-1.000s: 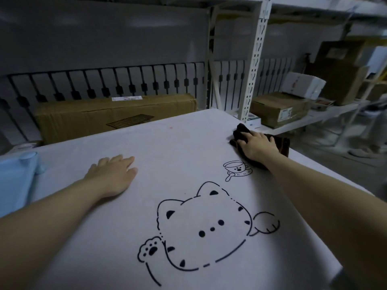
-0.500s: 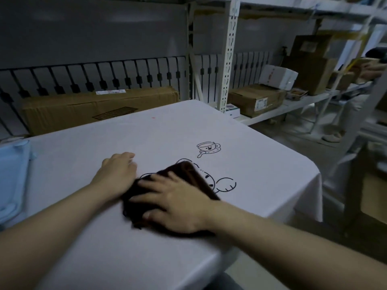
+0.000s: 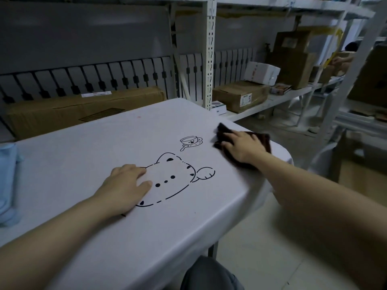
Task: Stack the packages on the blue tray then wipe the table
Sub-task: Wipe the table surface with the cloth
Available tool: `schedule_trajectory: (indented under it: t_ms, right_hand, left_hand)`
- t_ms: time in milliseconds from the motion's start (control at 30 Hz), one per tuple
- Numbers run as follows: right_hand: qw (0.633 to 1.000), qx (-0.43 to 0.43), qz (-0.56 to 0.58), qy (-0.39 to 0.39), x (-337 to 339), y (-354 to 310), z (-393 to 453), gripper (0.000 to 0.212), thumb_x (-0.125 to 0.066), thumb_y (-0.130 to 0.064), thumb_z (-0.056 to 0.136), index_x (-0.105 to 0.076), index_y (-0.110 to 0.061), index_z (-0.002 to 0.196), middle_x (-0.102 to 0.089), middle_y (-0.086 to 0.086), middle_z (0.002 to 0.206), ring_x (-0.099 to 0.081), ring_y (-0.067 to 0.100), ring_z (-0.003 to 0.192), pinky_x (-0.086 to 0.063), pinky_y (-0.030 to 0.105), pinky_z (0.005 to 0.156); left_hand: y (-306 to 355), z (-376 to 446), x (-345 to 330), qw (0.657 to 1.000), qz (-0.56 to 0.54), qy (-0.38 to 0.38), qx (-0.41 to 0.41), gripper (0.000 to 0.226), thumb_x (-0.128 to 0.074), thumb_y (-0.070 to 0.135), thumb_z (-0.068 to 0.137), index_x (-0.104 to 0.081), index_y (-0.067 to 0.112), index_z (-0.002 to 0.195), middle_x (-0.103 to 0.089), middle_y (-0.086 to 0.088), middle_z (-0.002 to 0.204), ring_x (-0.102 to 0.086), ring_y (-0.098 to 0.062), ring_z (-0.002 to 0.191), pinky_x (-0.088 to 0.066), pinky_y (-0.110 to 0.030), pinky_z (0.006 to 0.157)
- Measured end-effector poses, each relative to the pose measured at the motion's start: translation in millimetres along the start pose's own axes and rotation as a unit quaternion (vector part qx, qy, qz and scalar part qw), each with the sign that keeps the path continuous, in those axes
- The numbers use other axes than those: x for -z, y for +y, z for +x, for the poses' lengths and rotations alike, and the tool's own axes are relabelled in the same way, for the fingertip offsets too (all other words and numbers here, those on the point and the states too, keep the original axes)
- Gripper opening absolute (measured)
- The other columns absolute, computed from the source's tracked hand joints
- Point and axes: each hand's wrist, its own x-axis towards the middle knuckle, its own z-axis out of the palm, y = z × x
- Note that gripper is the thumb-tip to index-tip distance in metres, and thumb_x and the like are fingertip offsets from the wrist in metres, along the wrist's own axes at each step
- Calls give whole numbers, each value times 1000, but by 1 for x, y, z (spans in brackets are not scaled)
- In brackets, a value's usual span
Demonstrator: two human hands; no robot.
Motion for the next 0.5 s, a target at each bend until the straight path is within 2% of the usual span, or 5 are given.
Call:
schedule_trajectory:
  t_ms: [133, 233, 500]
  right_hand:
    - [995, -98, 10, 20, 5, 27, -19, 57, -29, -51, 102, -28, -30, 155, -24, 0, 163, -19, 23, 150, -9, 51, 121]
    - [990, -134, 15, 30, 2, 35, -32, 57, -27, -50, 102, -27, -29, 155, -22, 1, 164, -16, 24, 151, -8, 52, 121]
    - [995, -69, 31, 61, -9, 9, -87, 49, -34, -41, 103, -39, -29, 150, -29, 3, 162, -21, 23, 149, -8, 50, 122]
  left_hand:
    - [-9, -15, 0, 1000, 0, -5, -7, 55, -47, 43, 98, -37, 24, 149, -29, 1, 157, -19, -22, 146, -22, -35, 119]
    - [-25, -26, 2, 1000, 4, -4, -9, 56, -49, 47, 96, -41, 25, 146, -39, 0, 149, -25, -22, 142, -27, -39, 116]
    - [-47, -59, 4, 1000, -13, 17, -10, 48, -48, 38, 99, -43, 26, 145, -33, -3, 156, -20, -24, 146, -22, -37, 118]
